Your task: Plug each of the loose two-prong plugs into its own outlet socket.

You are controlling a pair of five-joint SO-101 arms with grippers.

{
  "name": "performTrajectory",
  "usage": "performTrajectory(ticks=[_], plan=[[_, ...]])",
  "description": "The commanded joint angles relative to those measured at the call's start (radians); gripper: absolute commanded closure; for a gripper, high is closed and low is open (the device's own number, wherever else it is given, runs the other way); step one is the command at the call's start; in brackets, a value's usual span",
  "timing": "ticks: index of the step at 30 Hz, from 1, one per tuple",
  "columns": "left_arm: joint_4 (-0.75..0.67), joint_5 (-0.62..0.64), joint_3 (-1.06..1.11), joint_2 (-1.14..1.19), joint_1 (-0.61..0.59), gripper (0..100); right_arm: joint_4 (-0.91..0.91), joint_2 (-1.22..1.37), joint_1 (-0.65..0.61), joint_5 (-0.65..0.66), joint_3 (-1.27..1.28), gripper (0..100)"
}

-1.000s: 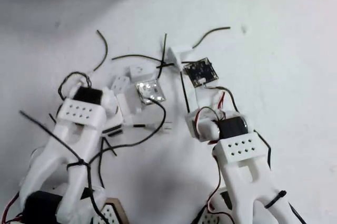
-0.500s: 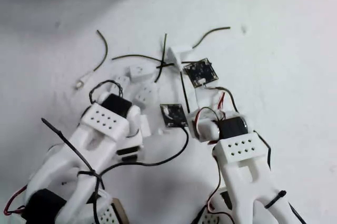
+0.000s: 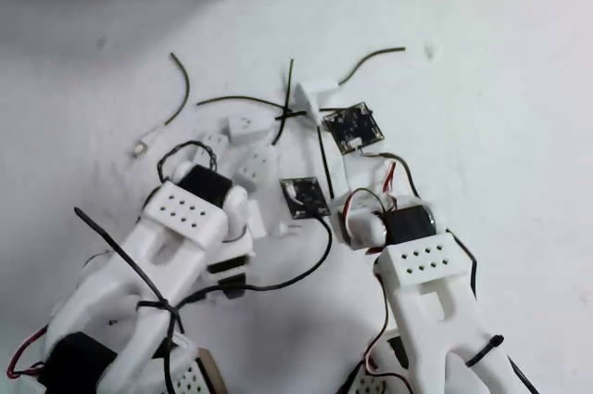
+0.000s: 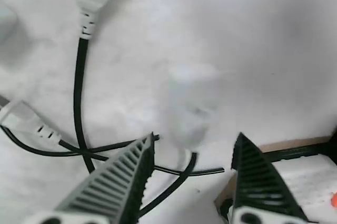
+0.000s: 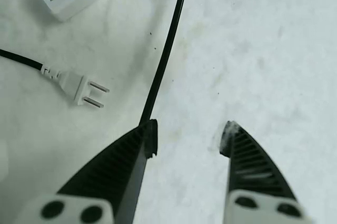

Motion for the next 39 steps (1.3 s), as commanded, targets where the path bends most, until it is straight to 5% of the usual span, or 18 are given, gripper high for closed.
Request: performTrajectory(ticks=[1, 9, 16, 26, 39], plan=[[0.005, 0.031, -0.014, -0.008, 0.01, 75, -0.01, -0.019, 0.012, -0.006, -0.006, 80.0], [0.107, 0.032, 0.054, -0.318, 0.013, 79, -0.01, -0.019, 0.012, -0.003, -0.006, 80.0], [-0.077, -0.026, 0.344, -0.561, 0.012, 75, -0.01, -0.019, 0.012, -0.002, -0.006, 80.0], [-0.264, -0.095, 0.427, -0.266, 0.018, 74, -0.01, -0.019, 0.012, -0.002, -0.006, 80.0], [-0.37, -0.017, 0.16, 0.094, -0.012, 74, -0.012, -0.019, 0.012, 0.0, 0.006, 80.0]])
